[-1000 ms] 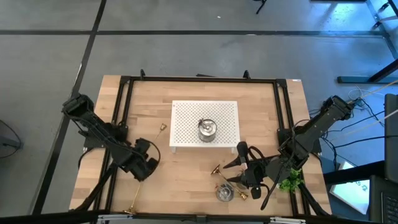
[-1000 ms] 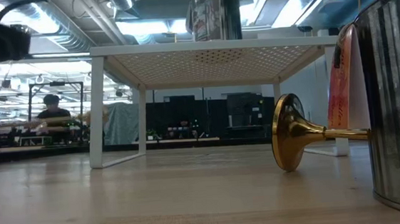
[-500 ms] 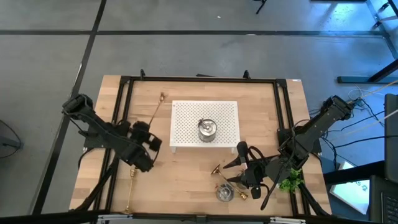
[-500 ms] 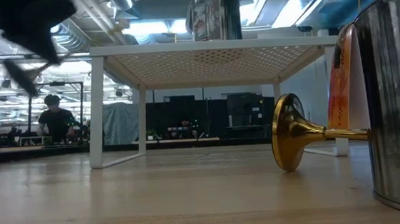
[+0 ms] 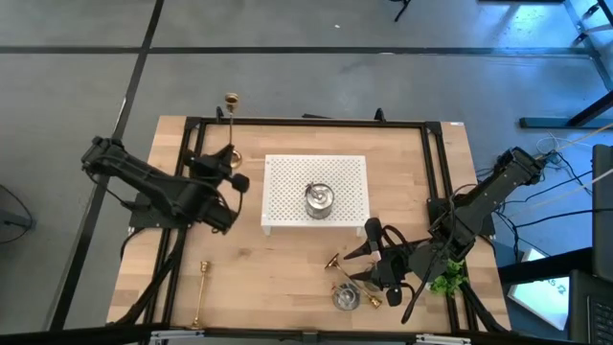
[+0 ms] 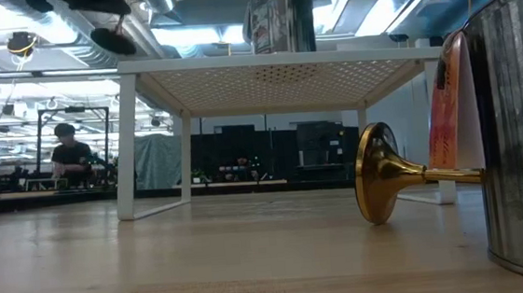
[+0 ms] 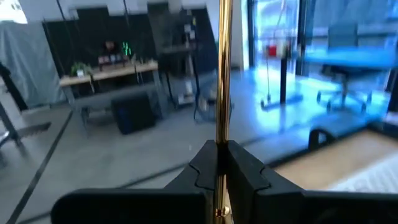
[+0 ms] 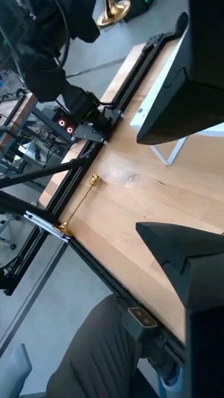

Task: Pick & Place candle stick holders
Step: Put the top gold candle holder on the shelf

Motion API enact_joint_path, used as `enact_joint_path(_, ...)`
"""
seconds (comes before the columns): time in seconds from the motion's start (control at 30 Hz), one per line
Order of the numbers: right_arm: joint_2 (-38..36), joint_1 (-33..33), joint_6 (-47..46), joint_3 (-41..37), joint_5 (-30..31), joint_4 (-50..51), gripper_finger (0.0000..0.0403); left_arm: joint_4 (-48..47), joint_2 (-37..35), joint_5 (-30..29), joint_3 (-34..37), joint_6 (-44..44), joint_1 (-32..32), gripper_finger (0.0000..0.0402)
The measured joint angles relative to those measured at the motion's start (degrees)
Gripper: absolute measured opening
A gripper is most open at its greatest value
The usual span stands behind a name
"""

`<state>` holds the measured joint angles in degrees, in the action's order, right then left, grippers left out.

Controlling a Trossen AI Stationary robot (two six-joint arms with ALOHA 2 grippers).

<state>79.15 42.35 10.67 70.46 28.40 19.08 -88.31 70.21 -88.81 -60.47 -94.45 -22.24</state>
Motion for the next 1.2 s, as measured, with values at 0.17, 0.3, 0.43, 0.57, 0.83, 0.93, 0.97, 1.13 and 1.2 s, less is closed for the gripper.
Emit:
enact_joint_path(0.17,0.0,-1.0,0.9,0.0,0.0,0.0,0.0217,1.6,-0.5,-1.1,0.2,-2.5,0.3,0.0008)
enact_joint_path(0.3,0.0,-2.0,0.9,0.0,0.0,0.0,0.0217,11.0,1.4,-1.0,0.2,4.6,-2.3,0.0008)
enact_joint_path(0.43,0.0,-2.9,0.8,0.0,0.0,0.0,0.0217,21.3,2.8,-1.0,0.2,14.2,-5.5,0.0008)
enact_joint_path(0.57,0.0,-3.1,0.4,0.0,0.0,0.0,0.0217,28.9,3.5,-0.3,0.2,21.9,-7.6,0.0008)
enact_joint_path(0.83,0.0,-3.1,0.3,0.0,-0.1,0.0,0.0217,42.0,4.0,2.9,0.2,33.1,-10.2,0.0008)
enact_joint_path(0.93,0.0,-3.1,0.3,0.0,-0.1,0.0,0.0217,51.3,5.0,3.4,0.2,41.0,-12.0,0.0008)
enact_joint_path(0.97,0.0,-3.1,0.3,0.0,-0.1,0.0,0.0217,54.8,5.3,3.2,0.2,44.6,-12.3,0.0008)
enact_joint_path(1.13,0.0,-3.1,0.3,0.0,-0.1,0.0,0.0217,72.8,7.0,7.1,0.2,63.4,-13.1,0.0008)
enact_joint_path(1.2,0.0,-3.1,0.3,0.0,-0.1,0.0,0.0217,79.6,7.6,10.3,0.2,70.6,-12.7,0.0008)
